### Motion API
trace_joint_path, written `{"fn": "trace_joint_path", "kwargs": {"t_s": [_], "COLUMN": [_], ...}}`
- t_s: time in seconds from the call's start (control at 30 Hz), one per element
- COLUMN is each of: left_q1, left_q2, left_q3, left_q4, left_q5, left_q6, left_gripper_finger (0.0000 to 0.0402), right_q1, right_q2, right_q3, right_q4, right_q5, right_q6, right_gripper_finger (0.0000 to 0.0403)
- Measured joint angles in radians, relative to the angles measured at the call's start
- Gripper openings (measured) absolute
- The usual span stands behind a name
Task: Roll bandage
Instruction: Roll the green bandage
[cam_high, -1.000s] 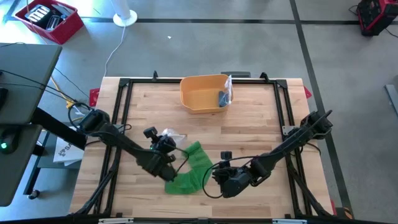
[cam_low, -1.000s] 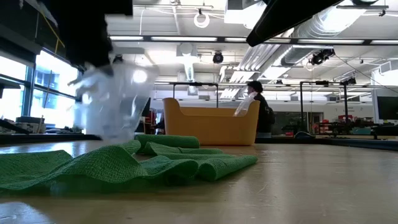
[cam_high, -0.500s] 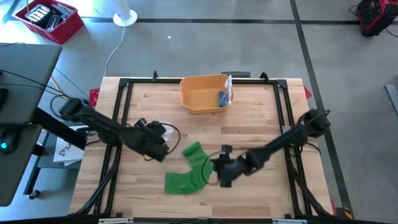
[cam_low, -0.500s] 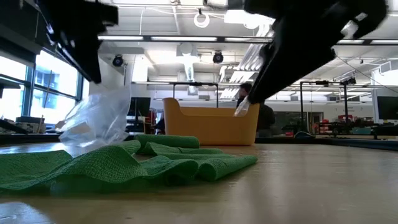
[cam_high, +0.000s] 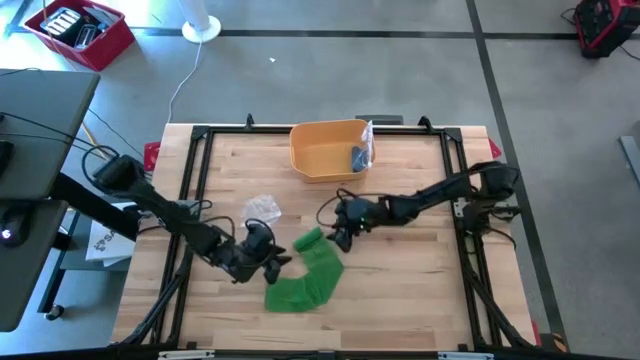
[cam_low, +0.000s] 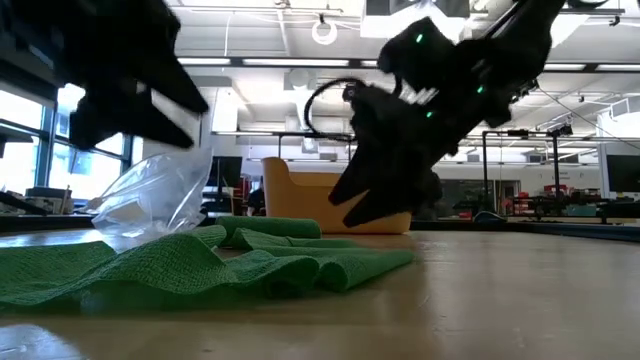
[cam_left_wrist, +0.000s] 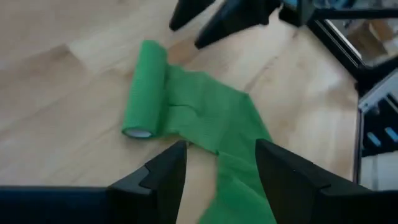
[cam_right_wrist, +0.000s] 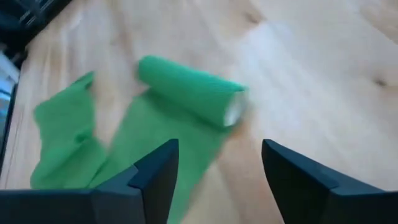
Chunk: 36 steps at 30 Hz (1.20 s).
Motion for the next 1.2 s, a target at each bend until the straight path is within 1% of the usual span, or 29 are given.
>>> {"fn": "trace_joint_path", "kwargs": {"t_s": [0.07, 0.23, 0.3, 0.5, 0.67, 0.77, 0.87, 0.97, 1.03, 1.1, 1.2], "left_q1": [0.013, 0.042, 0.049, 0.072, 0.097, 0.105, 0.107, 0.108, 0.108, 0.107, 0.105], "left_q2": [0.048, 0.153, 0.189, 0.279, 0.326, 0.333, 0.337, 0.337, 0.337, 0.337, 0.331], "left_q3": [-0.024, -0.04, -0.04, -0.039, -0.039, -0.037, -0.04, -0.041, -0.041, -0.042, -0.042], "left_q4": [0.036, 0.037, 0.057, 0.206, 0.249, 0.252, 0.264, 0.301, 0.326, 0.355, 0.396], "left_q5": [-0.011, -0.014, -0.014, -0.01, -0.015, -0.04, -0.092, -0.108, -0.119, -0.121, -0.121], "left_q6": [-0.067, -0.194, -0.207, -0.2, -0.215, -0.216, -0.162, -0.1, -0.063, -0.002, 0.094], "left_gripper_finger": [0.0177, 0.0168, 0.0169, 0.0182, 0.0194, 0.0197, 0.0197, 0.0197, 0.0195, 0.0188, 0.0176], "right_q1": [-0.033, -0.07, -0.071, -0.069, -0.062, -0.048, -0.034, -0.023, -0.013, -0.003, 0.018], "right_q2": [0.035, 0.101, 0.12, 0.157, 0.167, 0.171, 0.171, 0.171, 0.172, 0.173, 0.169], "right_q3": [0.01, 0.022, 0.022, 0.026, 0.026, 0.024, 0.023, 0.022, 0.021, 0.02, 0.018], "right_q4": [0.03, 0.132, 0.177, 0.254, 0.28, 0.319, 0.326, 0.326, 0.327, 0.332, 0.325], "right_q5": [-0.052, -0.149, -0.175, -0.209, -0.224, -0.279, -0.292, -0.289, -0.266, -0.249, -0.209], "right_q6": [0.015, 0.043, 0.062, 0.086, 0.085, 0.087, 0.086, 0.059, 0.041, 0.037, 0.007], "right_gripper_finger": [0.0224, 0.0225, 0.0225, 0.0225, 0.0225, 0.0225, 0.0225, 0.0224, 0.022, 0.0209, 0.0179]}}
